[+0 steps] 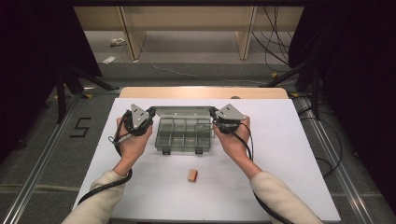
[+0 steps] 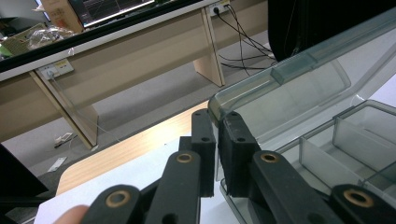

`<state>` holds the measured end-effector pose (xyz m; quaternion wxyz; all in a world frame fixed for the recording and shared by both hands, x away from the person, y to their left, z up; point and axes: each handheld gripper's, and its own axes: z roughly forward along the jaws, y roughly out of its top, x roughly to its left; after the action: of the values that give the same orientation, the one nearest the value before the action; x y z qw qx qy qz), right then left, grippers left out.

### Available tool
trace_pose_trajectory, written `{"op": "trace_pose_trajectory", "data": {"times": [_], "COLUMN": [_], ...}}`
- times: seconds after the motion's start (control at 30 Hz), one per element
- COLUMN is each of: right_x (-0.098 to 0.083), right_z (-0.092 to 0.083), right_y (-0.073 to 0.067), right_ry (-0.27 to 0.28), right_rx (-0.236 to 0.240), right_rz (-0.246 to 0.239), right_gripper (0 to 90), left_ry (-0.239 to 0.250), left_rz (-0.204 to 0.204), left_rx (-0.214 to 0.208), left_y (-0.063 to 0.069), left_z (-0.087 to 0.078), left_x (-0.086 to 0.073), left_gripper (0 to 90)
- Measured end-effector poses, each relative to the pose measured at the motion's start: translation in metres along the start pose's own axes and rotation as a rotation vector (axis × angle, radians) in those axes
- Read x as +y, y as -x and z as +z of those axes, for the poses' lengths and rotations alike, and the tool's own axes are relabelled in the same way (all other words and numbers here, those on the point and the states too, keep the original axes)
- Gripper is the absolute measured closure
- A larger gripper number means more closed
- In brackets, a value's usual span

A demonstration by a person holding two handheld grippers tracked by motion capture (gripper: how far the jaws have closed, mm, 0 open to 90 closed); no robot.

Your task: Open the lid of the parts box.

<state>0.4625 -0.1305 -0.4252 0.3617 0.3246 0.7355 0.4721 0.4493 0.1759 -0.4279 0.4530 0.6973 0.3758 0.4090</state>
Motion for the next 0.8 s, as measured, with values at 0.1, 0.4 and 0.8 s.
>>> {"op": "trace_pose_trajectory", "data": {"times": [0.1, 0.4, 0.8], "right_x": [0.001, 0.003, 0.007], "right_z": [0.001, 0.005, 0.012], "right_y": [0.000, 0.003, 0.007], "right_ry": [-0.001, -0.003, -0.006], "right_rx": [-0.003, -0.009, -0.015], "right_rz": [0.008, 0.018, 0.037], "right_gripper": [84.3, 84.6, 84.7], "left_ry": [0.000, -0.004, -0.013], "left_rz": [-0.004, -0.019, -0.035], "left_rx": [0.000, 0.000, -0.002], "left_y": [-0.001, -0.003, -0.008], "left_z": [0.001, 0.006, 0.014], "left_x": [0.001, 0.005, 0.009], "left_gripper": [84.4, 84.3, 84.0]}}
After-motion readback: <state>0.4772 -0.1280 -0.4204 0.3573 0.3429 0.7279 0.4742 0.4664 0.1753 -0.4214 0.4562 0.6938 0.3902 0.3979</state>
